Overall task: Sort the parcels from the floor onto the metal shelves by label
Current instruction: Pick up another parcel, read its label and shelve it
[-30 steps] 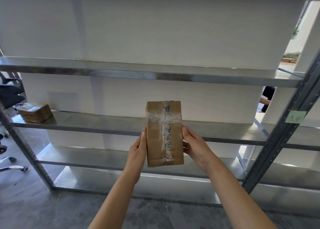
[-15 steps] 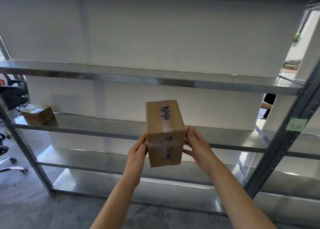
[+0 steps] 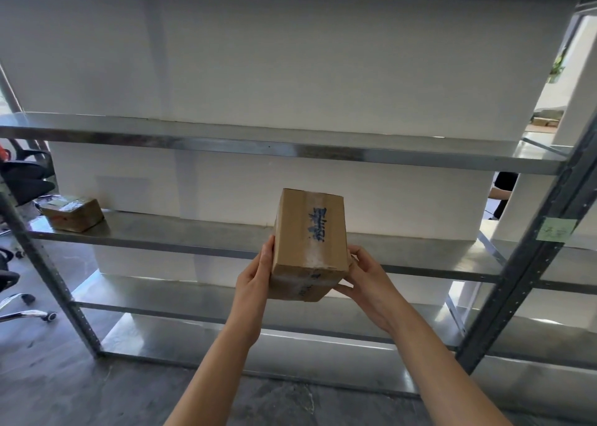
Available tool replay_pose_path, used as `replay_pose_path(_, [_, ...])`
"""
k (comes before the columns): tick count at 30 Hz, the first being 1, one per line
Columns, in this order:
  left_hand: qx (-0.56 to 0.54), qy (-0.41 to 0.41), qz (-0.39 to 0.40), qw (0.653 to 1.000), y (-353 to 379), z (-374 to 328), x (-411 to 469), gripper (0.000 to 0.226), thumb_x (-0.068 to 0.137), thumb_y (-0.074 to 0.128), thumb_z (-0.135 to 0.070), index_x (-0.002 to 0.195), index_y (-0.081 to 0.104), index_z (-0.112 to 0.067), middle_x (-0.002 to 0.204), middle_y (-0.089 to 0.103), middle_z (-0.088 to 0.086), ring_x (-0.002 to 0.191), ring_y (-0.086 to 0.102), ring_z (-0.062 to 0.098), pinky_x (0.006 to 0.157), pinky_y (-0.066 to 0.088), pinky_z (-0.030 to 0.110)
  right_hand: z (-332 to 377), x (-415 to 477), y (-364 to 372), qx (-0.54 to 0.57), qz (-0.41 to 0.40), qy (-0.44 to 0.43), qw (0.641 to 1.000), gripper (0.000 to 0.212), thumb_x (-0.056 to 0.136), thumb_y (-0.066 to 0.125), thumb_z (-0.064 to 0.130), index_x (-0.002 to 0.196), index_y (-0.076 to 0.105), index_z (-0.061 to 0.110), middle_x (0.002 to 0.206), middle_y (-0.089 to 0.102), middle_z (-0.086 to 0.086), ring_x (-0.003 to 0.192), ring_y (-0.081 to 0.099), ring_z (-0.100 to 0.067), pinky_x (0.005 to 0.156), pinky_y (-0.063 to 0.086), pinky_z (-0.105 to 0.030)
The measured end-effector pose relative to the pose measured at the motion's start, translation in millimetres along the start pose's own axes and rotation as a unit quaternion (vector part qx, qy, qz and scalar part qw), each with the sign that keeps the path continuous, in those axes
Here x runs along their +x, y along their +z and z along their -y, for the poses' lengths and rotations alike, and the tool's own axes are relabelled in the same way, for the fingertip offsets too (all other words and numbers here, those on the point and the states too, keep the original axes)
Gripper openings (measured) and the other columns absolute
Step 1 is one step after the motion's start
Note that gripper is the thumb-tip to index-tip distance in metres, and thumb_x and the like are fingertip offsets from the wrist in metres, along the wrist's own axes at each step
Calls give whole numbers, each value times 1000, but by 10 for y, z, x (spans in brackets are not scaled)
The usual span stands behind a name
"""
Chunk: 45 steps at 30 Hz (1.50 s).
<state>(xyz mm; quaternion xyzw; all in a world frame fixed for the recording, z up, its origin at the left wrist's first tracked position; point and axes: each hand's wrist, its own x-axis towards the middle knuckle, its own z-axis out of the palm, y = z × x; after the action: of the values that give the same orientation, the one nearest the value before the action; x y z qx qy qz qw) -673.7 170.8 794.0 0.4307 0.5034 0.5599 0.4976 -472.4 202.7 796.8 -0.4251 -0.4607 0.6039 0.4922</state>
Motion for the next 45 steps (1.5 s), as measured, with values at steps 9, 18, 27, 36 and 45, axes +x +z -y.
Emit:
replay_pose_path(9, [-9, 15, 19, 1000, -84, 13, 9, 61, 91, 46, -62, 136, 66, -27, 118, 77, -7, 115, 68, 9, 95, 50, 23, -27, -44, -18, 49, 37, -14, 998, 34, 94, 64, 19, 128, 63, 21, 126, 73, -1, 116, 67, -20, 97, 56, -50])
replay_pose_path(18, [-5, 17, 65, 998, -117, 102, 69, 45, 96, 60, -44, 140, 61, -37, 135, 69, -15, 133, 57, 11, 121, 36, 46, -52, -74, 9, 37, -23, -11, 999, 19, 106, 48, 32, 96, 52, 16, 86, 67, -4, 79, 60, -18, 57, 56, -28])
replay_pose_path(27, [24, -2, 93, 995, -196, 126, 134, 44, 96, 51, -50, 139, 56, -51, 146, 61, -13, 142, 48, 20, 122, 30, 58, -70, -65, -60, 116, 38, -23, 992, 5, 95, 59, 14, 91, 61, 13, 104, 69, -9, 88, 67, -21, 71, 57, -33])
replay_pose_path(36, [25, 44, 71, 996, -157, 89, 110, 31, 104, 45, -47, 123, 66, -35, 126, 70, 5, 121, 64, 32, 107, 48, 60, -205, -44, -6, 110, -3, -35, 993, 18, 107, 47, 18, 111, 58, 4, 105, 63, -17, 98, 57, -33, 84, 50, -41])
replay_pose_path(45, [2, 67, 78, 995, -176, 173, 112, 30, 101, 48, -42, 126, 59, -32, 128, 71, 4, 125, 63, 28, 113, 45, 53, -109, -34, 60, 67, 8, -48, 997, 34, 106, 49, 18, 137, 58, 28, 133, 66, -11, 124, 61, -30, 94, 51, -40])
